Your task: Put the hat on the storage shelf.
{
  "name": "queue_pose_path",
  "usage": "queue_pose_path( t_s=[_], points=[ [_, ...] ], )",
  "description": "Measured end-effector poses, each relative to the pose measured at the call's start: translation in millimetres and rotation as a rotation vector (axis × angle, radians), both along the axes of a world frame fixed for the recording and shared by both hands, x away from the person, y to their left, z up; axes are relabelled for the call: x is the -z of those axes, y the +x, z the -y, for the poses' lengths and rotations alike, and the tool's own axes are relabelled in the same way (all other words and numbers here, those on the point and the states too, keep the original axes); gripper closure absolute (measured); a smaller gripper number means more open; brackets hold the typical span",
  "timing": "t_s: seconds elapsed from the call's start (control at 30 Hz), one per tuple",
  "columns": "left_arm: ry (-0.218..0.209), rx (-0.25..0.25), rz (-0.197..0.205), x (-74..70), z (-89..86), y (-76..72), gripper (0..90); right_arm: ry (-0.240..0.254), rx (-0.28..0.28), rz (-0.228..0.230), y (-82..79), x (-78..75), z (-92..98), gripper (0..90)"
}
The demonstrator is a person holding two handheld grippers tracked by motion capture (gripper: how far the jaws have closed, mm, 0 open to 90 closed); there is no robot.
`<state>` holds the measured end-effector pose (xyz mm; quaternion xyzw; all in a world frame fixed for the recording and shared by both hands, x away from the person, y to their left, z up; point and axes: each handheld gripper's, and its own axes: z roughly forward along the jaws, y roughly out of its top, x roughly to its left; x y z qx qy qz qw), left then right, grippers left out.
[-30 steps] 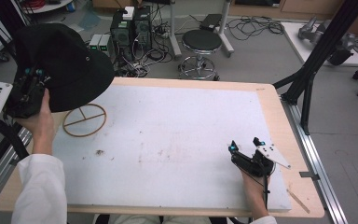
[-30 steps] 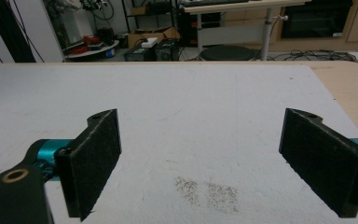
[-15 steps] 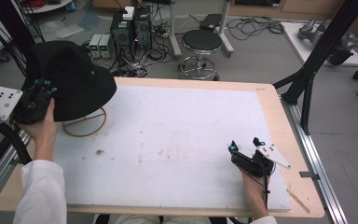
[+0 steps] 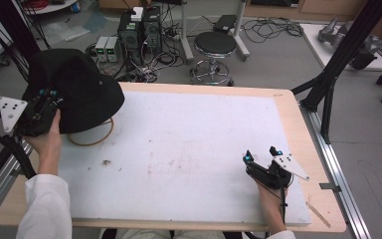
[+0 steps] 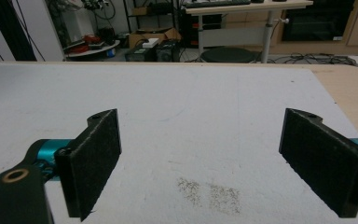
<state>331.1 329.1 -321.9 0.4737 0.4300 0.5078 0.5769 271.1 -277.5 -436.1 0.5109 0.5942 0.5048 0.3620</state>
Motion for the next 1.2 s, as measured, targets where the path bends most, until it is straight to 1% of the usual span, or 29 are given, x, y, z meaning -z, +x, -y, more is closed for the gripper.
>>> queue_pose_path(
  t_s=[0.07,0.13,0.2,0.23,0.27,0.3,0.33,0.37,0.4,0.43,0.47,0.5,0.53,0.57,0.6,0.63,0.73,0.83,0.97,1.07,1.2],
  points=[
    [-0.008,-0.004,0.004,-0.2,-0.4,0.1,82.3,-0.002,0.002,0.004,0.2,0.0,0.2,12.0],
    [-0.011,0.003,0.004,-0.6,-1.0,-0.3,82.2,-0.001,0.001,0.002,0.0,-0.1,0.3,12.0],
    [-0.005,0.002,0.006,-1.1,-0.6,-1.0,80.1,-0.005,0.002,0.004,0.1,-0.1,0.9,12.0],
    [-0.008,0.001,0.007,-1.4,-0.7,-1.3,78.7,-0.003,0.003,0.001,0.1,0.0,0.7,12.0],
    [-0.013,0.003,0.008,-1.9,-1.0,-1.7,74.2,0.000,0.002,-0.001,0.0,0.0,0.1,12.0],
    [-0.019,0.002,0.011,-2.2,-1.1,-1.9,74.2,0.000,0.002,-0.001,0.0,0.0,0.1,12.0],
    [-0.024,0.007,0.012,-2.5,-1.6,-2.6,69.8,-0.002,0.002,-0.002,0.2,0.1,0.0,12.0],
    [-0.026,0.001,0.013,-2.9,-1.7,-3.3,69.8,-0.002,0.002,-0.002,0.2,0.1,0.0,12.0],
    [-0.031,-0.009,0.013,-3.2,-1.7,-3.7,59.5,-0.002,0.003,-0.001,0.3,0.1,0.0,12.0],
    [-0.037,-0.015,0.009,-3.6,-2.3,-4.5,59.5,-0.002,0.003,-0.001,0.3,0.1,0.0,12.0],
    [-0.045,-0.020,0.008,-4.0,-2.6,-5.2,53.1,-0.001,0.008,0.008,-0.4,-0.6,0.5,12.0],
    [-0.046,-0.021,0.005,-4.3,-3.1,-6.0,53.1,-0.001,0.008,0.008,-0.4,-0.6,0.5,12.0],
    [-0.052,-0.016,0.008,-4.8,-3.7,-7.2,47.7,0.009,0.013,0.009,-1.4,-1.4,1.2,12.0],
    [-0.053,-0.010,0.010,-5.2,-4.1,-8.3,47.7,0.009,0.013,0.009,-1.4,-1.4,1.2,12.0],
    [-0.053,0.001,0.013,-6.0,-4.2,-9.9,46.1,0.001,0.014,0.015,-1.1,-1.3,2.0,12.0],
    [-0.053,0.007,0.016,-6.4,-3.9,-10.8,43.6,0.005,0.017,0.012,-1.5,-1.5,1.9,12.0],
    [-0.045,0.027,0.023,-8.3,-1.0,-14.9,41.2,0.003,0.014,0.017,-1.8,-1.6,1.0,12.0],
    [-0.031,0.050,0.021,-9.6,2.8,-18.4,41.0,-0.004,0.010,0.016,-1.8,-1.8,0.2,12.0],
    [-0.026,0.070,0.014,-9.9,7.4,-21.8,40.0,0.000,0.007,0.011,-2.1,-1.8,-0.9,12.0],
    [-0.008,0.082,0.012,-9.0,11.4,-25.8,39.6,0.001,0.006,0.008,-2.2,-1.8,-0.5,12.0],
    [-0.007,0.097,0.020,-4.8,15.4,-33.9,39.3,0.000,0.006,0.009,-2.2,-1.6,-0.5,12.0]
  ],
)
